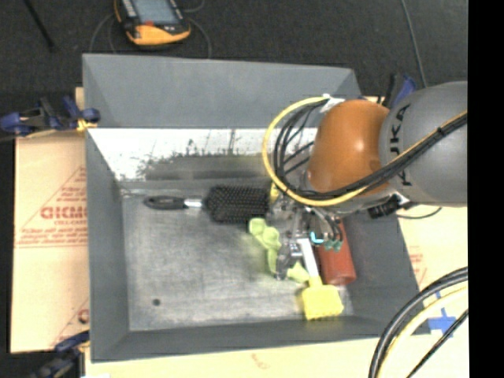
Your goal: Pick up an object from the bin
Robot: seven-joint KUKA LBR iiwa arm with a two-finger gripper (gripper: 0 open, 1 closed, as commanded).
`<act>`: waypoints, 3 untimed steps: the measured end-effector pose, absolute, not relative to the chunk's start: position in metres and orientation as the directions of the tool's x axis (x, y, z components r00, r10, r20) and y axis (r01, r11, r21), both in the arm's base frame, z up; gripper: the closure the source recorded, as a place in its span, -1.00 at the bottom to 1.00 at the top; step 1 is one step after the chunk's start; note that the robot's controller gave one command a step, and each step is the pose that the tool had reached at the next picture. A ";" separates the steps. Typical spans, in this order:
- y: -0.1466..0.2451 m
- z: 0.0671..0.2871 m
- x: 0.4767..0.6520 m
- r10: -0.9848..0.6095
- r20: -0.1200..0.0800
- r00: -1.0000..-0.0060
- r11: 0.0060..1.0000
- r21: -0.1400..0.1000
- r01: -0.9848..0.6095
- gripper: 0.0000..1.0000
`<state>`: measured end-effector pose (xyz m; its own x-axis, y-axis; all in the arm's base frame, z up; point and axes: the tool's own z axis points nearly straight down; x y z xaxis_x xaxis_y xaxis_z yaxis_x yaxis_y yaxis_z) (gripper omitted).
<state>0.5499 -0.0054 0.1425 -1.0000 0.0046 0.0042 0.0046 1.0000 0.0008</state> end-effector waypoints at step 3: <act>-0.017 0.074 0.555 0.124 -0.009 -0.992 0.992 0.003 0.124 1.00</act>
Offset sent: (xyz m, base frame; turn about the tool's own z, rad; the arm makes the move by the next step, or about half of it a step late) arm 0.0016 -0.0122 -0.0725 0.1230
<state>0.5550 -0.0173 0.0744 -0.9923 0.1237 -0.0092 0.1236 0.9923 0.0026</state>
